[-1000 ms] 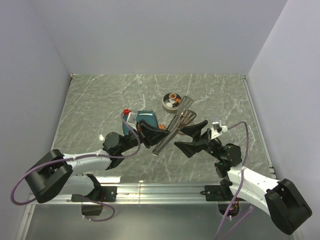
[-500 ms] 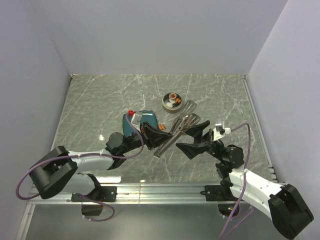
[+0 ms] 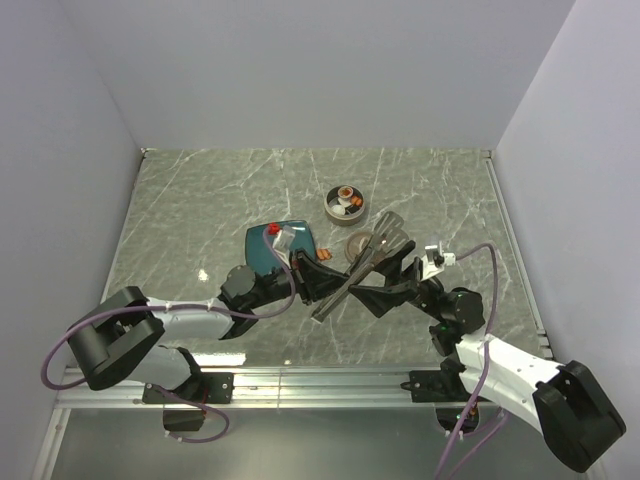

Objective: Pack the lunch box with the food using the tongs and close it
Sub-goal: Pass the clamp from the left arm to the right

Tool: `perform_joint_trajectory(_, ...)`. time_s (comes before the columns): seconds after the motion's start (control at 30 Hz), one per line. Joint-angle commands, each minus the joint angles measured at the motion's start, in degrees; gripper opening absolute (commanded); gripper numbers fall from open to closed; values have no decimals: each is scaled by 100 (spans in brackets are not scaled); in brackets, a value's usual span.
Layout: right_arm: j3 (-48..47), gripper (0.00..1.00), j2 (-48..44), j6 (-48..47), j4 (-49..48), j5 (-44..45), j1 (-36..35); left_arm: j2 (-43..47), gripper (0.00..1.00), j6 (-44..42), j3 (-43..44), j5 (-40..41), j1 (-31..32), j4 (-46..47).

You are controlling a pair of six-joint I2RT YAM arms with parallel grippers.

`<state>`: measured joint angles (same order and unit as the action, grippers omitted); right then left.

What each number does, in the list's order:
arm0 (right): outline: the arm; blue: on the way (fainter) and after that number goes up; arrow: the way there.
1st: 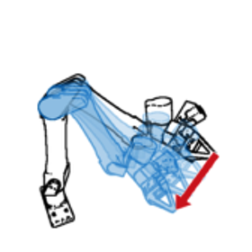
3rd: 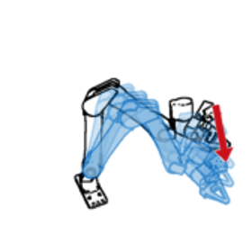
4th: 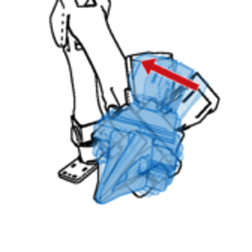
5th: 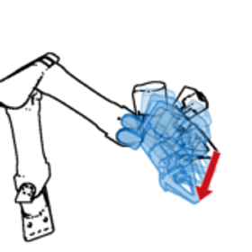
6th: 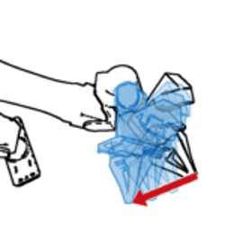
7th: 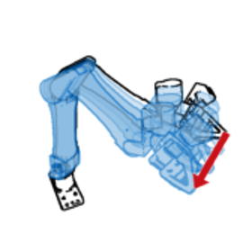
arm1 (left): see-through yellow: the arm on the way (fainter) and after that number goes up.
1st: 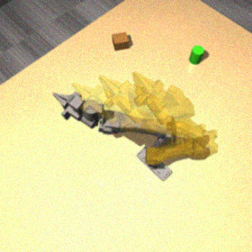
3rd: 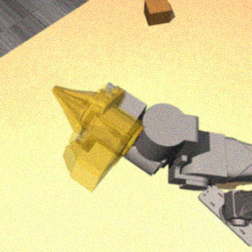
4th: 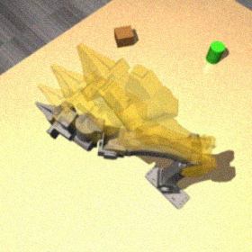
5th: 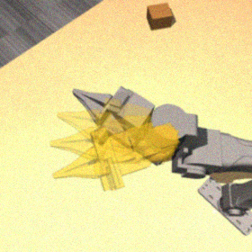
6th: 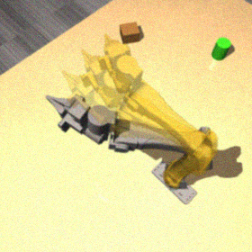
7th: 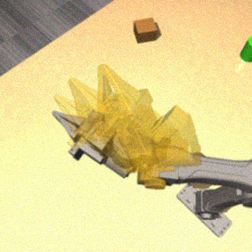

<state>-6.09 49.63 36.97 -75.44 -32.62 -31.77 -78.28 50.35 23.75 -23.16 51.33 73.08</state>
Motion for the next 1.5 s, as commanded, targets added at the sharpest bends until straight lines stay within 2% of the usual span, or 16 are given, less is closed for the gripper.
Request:
perform_joint_trajectory(0.0, -217, 100, 65, -111, -2555, 1, -58, 6, 0, -25, 236, -110, 123, 2096)
perform_joint_trajectory(0.33, -182, 99, -50, -155, -2555, 19, -207, -547, 1, 63, 367, -75, 202, 2737)
perform_joint_trajectory(0.57, -42, 97, -41, -85, -2555, 150, -268, -776, 0, -244, 245, 539, 272, 3361)
perform_joint_trajectory(0.8, 20, 96, 170, -137, -2555, 282, -303, -689, 0, -868, 236, 1041, 562, 3353)
perform_joint_trajectory(0.97, 90, 93, 188, -225, -2555, 353, -303, -724, 0, -1009, 315, 1041, 650, 3353)
perform_joint_trajectory(1.1, 117, 78, -75, -365, -2371, 291, -304, -575, 1, -1176, 122, 1146, 650, 3135)
perform_joint_trajectory(1.17, 55, 65, -365, -532, -1853, 352, -304, -250, 7, -1342, 69, 1182, 650, 2383)
perform_joint_trajectory(1.2, 38, 61, -470, -594, -1669, 370, -304, -110, 10, -1413, 69, 1191, 650, 2378)
perform_joint_trajectory(1.23, 20, 55, -663, -673, -1319, 371, -304, 170, 14, -1501, 51, 1252, 650, 1821)
perform_joint_trajectory(1.3, -24, 50, -857, -840, -1001, 388, -295, 453, 19, -1720, -54, 1357, 650, 1360)
perform_joint_trajectory(1.4, -77, 39, -1147, -1007, -508, 423, -304, 1119, 37, -2037, -81, 1603, 650, 491)
perform_joint_trajectory(1.43, -112, 37, -1174, -1034, -350, 415, -304, 1244, 38, -2107, -55, 1708, 650, -147)
perform_joint_trajectory(1.47, -138, 35, -1192, -1060, -262, 406, -304, 1341, 37, -2212, -63, 1814, 650, -301)
